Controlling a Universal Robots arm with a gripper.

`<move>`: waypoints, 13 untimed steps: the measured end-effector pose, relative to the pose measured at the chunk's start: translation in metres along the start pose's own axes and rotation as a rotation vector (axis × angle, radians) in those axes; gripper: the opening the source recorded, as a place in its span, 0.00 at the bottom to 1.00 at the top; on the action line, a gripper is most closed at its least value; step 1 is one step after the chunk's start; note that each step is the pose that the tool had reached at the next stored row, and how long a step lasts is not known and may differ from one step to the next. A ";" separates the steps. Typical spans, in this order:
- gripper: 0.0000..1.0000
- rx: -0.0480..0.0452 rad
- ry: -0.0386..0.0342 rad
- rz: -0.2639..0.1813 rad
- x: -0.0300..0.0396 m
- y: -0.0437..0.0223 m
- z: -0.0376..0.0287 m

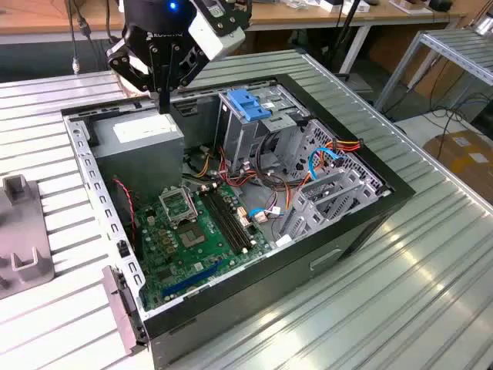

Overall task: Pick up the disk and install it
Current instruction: 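Reach for the disk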

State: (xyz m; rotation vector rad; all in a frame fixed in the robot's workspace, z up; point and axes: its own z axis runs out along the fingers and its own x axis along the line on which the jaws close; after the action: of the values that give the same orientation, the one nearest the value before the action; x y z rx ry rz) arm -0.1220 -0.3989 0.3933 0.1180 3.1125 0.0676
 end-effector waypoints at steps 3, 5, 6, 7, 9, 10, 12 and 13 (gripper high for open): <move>0.10 0.0000 0.0000 0.000 0.0007 0.0000 0.0000; 0.10 0.0000 0.0000 0.000 0.0008 -0.0001 0.0000; 0.10 0.0001 0.0000 0.000 0.0010 -0.0001 0.0000; 0.10 0.0000 0.0000 0.000 0.0013 -0.0001 0.0000; 0.10 -0.0001 0.0000 0.000 0.0018 -0.0001 0.0000; 0.10 0.0000 0.0000 0.000 0.0020 -0.0002 0.0000; 0.10 0.0000 0.0000 0.000 0.0024 -0.0002 -0.0001; 0.10 0.0000 0.0000 0.000 0.0025 -0.0002 -0.0001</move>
State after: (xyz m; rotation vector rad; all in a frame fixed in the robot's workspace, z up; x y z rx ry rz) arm -0.1245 -0.3989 0.3933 0.1180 3.1125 0.0677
